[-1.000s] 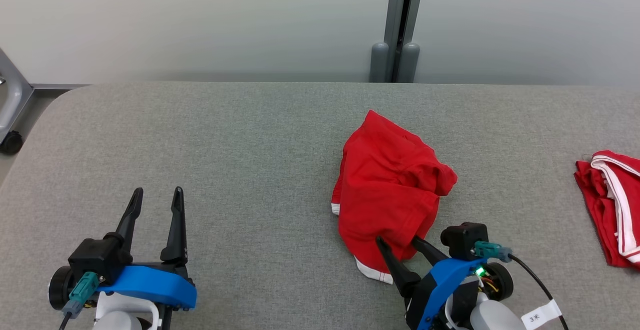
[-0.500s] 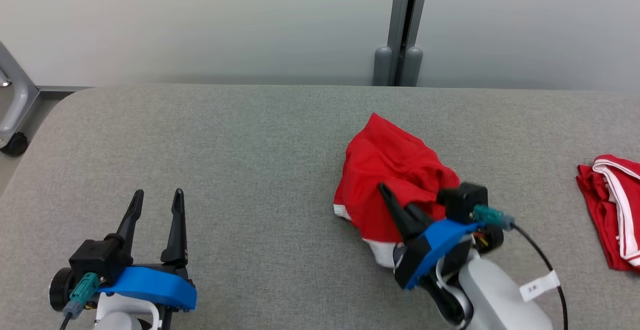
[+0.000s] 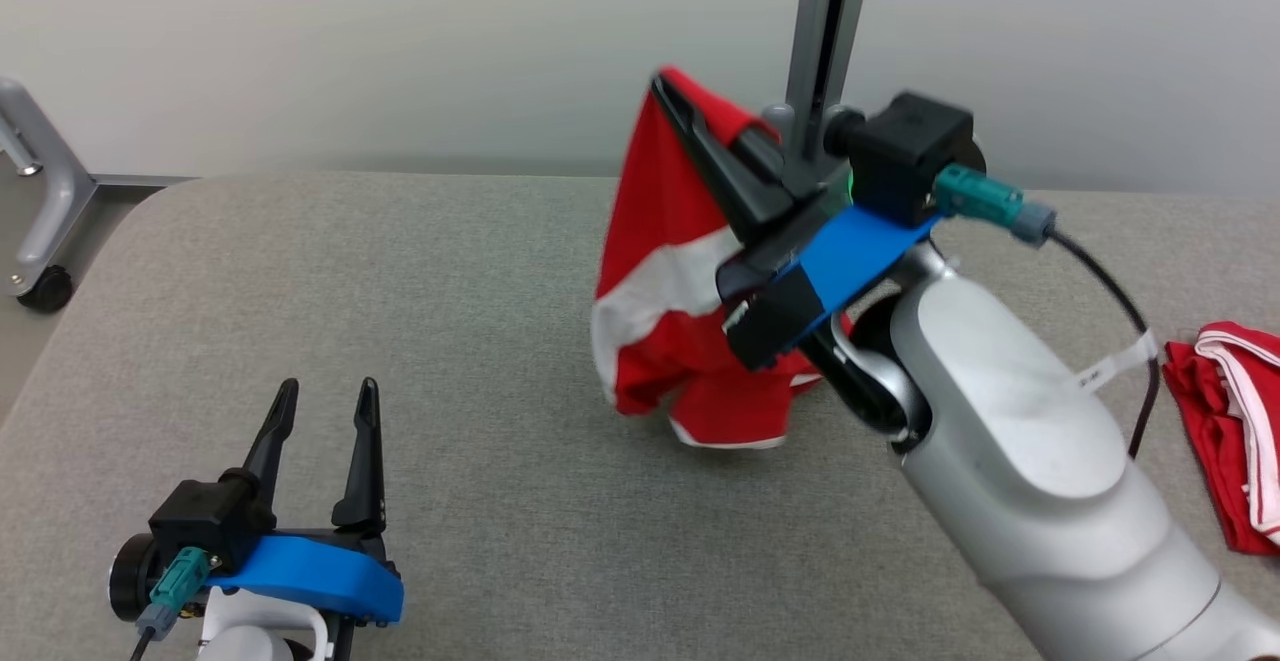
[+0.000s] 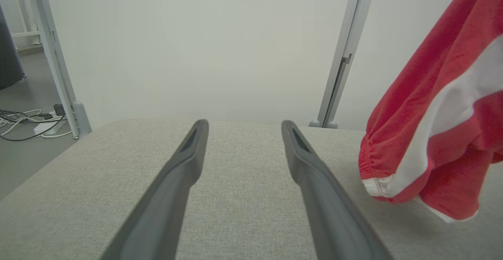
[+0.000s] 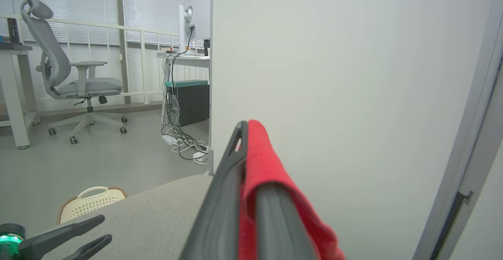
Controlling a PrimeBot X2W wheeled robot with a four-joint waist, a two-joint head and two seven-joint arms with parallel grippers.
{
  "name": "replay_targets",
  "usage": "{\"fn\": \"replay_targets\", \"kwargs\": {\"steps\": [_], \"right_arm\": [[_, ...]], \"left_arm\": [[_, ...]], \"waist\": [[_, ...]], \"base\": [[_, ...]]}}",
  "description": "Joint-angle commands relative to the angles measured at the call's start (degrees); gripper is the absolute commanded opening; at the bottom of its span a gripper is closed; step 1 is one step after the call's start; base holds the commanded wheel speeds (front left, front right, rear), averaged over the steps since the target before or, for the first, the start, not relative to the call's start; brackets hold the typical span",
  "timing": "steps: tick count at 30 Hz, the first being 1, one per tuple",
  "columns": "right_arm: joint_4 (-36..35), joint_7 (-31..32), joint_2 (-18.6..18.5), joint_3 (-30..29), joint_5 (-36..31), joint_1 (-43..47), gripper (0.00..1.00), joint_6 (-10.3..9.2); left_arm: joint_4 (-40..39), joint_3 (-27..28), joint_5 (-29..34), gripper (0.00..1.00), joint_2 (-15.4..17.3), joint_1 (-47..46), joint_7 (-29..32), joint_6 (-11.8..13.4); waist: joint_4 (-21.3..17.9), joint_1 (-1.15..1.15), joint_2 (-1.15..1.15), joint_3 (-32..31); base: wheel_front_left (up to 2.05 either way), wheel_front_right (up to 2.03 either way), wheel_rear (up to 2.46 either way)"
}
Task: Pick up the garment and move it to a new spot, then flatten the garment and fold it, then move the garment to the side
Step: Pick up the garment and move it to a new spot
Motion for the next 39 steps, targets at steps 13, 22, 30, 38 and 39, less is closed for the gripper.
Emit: {"fn": "replay_targets", "kwargs": {"steps": [13, 22, 30, 38, 39], "right_arm": [[-3.01, 1.73, -8.97, -4.51, 1.77, 1.39, 0.0, 0.0], [10.53, 0.59, -12.49, -14.34, 3.73, 8.32, 0.0, 0.0], [23.74, -3.08, -10.43, -19.28, 2.34, 3.92, 1.0, 0.0], [30.86, 1.9, -10.16, -18.2, 2.94, 5.01, 1.0, 0.0], [31.18, 2.81, -10.29, -17.96, 3.21, 5.88, 1.0, 0.0]], "left_arm": [[-0.99, -0.12, 0.01, 1.0, 0.1, -0.19, -0.46, 0.48], [-1.42, -0.64, 0.2, 1.0, -0.15, -2.94, -0.48, 0.01], [-0.01, -1.37, 0.55, 1.0, -0.75, -5.35, -0.55, -0.74], [1.28, -1.73, 0.52, 1.0, -0.85, -5.17, -0.71, -0.88], [1.35, -1.65, 0.44, 1.0, -0.77, -4.84, -0.72, -0.8]], "waist": [[0.97, 0.0, 0.0, 0.5], [1.04, 0.0, 0.0, 4.96], [1.93, 0.0, 0.0, 6.83], [1.36, 0.0, 0.0, 5.28], [1.11, 0.0, 0.0, 4.91]], "base": [[0.0, 0.0, 0.0], [0.0, 0.0, 0.0], [0.0, 0.0, 0.0], [0.0, 0.0, 0.0], [0.0, 0.0, 0.0]]}}
